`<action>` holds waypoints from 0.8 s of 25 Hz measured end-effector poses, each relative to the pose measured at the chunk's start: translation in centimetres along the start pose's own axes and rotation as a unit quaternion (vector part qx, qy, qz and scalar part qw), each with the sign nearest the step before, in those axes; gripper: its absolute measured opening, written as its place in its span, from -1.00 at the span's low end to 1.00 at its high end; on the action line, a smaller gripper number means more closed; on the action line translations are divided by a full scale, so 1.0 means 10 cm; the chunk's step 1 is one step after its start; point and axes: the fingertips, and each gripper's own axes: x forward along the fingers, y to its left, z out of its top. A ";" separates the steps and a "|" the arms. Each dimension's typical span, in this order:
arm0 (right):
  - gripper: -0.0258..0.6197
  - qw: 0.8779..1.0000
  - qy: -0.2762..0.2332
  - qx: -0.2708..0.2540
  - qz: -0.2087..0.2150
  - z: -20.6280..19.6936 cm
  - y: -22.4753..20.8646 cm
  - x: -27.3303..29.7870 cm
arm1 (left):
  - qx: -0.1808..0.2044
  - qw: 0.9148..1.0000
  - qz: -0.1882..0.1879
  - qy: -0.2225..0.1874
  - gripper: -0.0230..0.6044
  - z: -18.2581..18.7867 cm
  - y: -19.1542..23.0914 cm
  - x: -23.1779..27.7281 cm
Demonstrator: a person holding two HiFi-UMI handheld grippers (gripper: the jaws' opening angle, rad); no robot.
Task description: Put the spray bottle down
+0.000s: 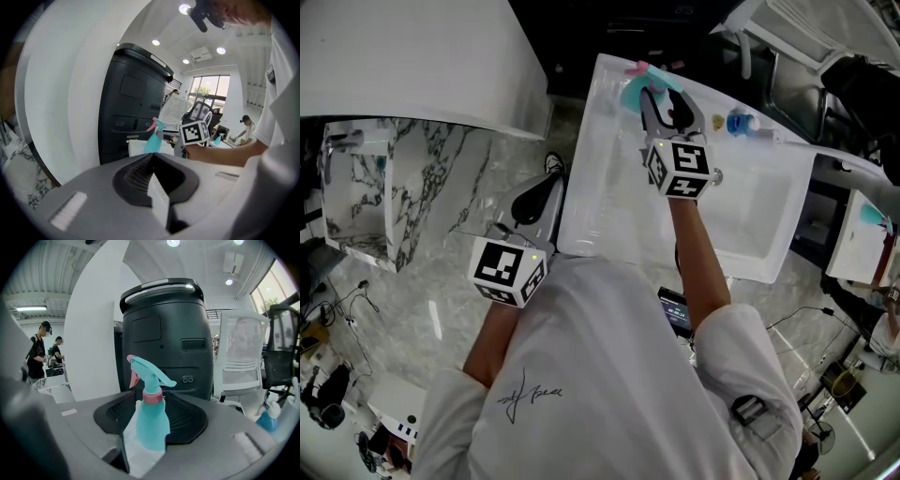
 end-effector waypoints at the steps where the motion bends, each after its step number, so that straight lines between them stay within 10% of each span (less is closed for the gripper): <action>1: -0.40 1.000 0.000 0.000 0.000 0.00 0.00 -0.01 | 0.000 1.000 -0.001 0.000 -0.77 -0.01 -0.01 0.00; 20: -0.40 1.000 0.011 0.013 -0.015 -0.05 -0.03 -0.25 | -0.006 1.000 -0.015 -0.008 -0.78 -0.04 -0.15 -0.06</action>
